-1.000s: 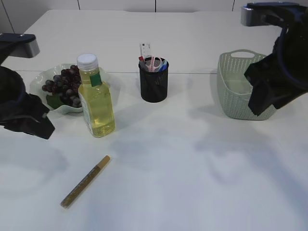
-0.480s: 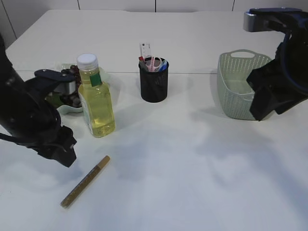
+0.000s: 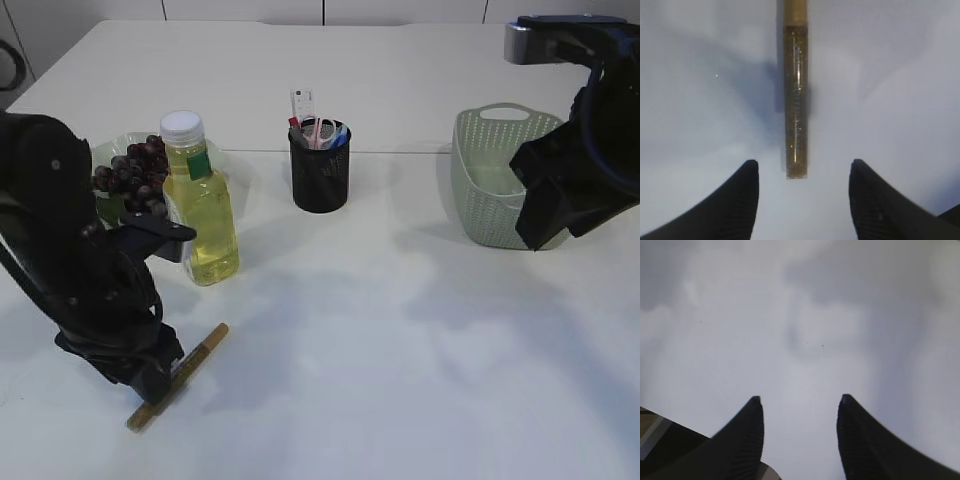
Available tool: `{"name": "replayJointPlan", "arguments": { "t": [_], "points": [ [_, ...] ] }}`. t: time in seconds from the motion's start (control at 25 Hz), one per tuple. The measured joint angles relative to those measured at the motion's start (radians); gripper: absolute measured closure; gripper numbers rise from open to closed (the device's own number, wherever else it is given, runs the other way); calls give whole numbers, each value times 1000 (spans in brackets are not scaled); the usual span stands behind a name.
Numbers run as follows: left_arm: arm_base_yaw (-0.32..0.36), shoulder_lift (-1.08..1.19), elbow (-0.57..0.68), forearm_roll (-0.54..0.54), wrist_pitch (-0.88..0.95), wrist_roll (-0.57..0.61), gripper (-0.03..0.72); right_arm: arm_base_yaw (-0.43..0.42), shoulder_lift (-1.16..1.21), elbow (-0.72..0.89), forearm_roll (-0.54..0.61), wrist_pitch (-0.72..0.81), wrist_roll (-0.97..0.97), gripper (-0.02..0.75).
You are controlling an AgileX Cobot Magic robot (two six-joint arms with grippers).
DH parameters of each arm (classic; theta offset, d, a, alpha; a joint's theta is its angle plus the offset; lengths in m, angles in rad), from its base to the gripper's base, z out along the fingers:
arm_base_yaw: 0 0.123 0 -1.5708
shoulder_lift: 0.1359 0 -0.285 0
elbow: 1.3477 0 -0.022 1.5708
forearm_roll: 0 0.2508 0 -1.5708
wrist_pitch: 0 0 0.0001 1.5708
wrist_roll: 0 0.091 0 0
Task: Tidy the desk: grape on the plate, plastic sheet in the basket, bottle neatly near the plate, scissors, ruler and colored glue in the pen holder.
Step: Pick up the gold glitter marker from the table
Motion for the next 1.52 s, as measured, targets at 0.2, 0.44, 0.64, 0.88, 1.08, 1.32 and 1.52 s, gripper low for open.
{"name": "replayJointPlan", "arguments": {
  "t": [0.2,0.44,0.64,0.88,1.08,1.32,1.52],
  "points": [
    [0,15,0,0,-43,0,266,0,0,0,0,0,0,354],
    [0,17,0,0,-95,0,266,0,0,0,0,-1,0,354],
    [0,45,0,0,-99,0,267,0,0,0,0,-7,0,356],
    [0,71,-2,-6,-117,0,266,0,0,0,0,-7,0,356],
    [0,85,-2,-10,-139,0,267,0,0,0,0,-7,0,356],
    [0,112,-2,-12,-148,0,267,0,0,0,0,-9,0,357],
    [0,133,-6,-12,-151,0,267,0,0,0,0,-9,0,357]
  ]
}}
